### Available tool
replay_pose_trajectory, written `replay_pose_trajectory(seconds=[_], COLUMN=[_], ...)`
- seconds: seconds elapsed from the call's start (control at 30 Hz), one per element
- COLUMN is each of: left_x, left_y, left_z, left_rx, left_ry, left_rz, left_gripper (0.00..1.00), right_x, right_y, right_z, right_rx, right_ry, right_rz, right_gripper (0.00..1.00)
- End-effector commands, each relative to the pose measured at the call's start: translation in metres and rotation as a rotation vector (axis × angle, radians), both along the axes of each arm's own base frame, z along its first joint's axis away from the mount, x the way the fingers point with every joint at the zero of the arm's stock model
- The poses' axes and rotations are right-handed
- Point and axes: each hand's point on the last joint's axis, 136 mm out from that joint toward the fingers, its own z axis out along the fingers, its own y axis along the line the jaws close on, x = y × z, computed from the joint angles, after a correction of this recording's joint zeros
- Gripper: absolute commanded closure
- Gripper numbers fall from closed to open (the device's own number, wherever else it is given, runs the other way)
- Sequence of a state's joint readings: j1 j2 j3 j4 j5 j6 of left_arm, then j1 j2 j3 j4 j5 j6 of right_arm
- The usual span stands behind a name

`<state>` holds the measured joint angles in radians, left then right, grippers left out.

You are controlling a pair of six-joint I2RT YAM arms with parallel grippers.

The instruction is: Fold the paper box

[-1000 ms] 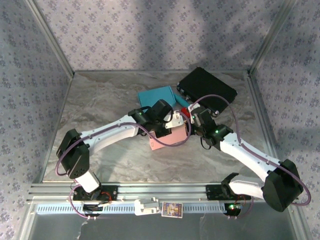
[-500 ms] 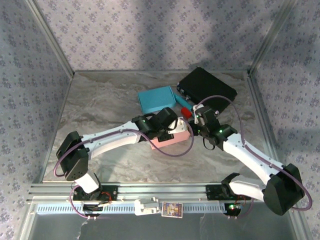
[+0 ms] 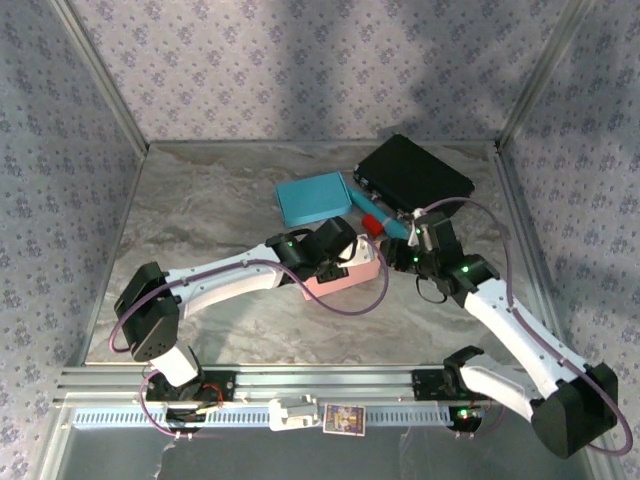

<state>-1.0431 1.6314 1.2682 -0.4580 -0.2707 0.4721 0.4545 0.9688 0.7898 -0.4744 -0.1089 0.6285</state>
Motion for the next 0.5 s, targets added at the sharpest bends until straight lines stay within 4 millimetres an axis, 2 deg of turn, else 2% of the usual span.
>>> replay_pose_trajectory(seconds=[0.0, 0.13, 0.23, 0.37, 0.47], left_x=[-0.017, -0.018, -0.018, -0.017, -0.016], left_y=[0.018, 0.019, 0.019, 0.02, 0.02], left_z=[-0.039, -0.04, -0.041, -0.043, -0.043], left_rx=[0.148, 0.16, 0.168, 0.185, 0.19], left_ry=[0.08, 0.073, 0.062, 0.044, 0.037], left_rz=[-0.033, -0.041, -0.047, -0.047, -0.042], left_gripper=[0.99, 0.99, 0.99, 0.99, 0.99], right_x=[-0.003, -0.005, 0.0, 0.02, 0.023], right_y=[-0.01, -0.015, -0.004, 0.016, 0.022], right_z=[0.012, -0.001, -0.004, 0.008, 0.002], right_rx=[0.157, 0.278, 0.358, 0.491, 0.501], right_ry=[0.1, 0.312, 0.436, 0.467, 0.542], right_rz=[-0.191, -0.425, -0.527, -0.564, -0.588], right_gripper=[0.44, 0.36, 0.35, 0.34, 0.33])
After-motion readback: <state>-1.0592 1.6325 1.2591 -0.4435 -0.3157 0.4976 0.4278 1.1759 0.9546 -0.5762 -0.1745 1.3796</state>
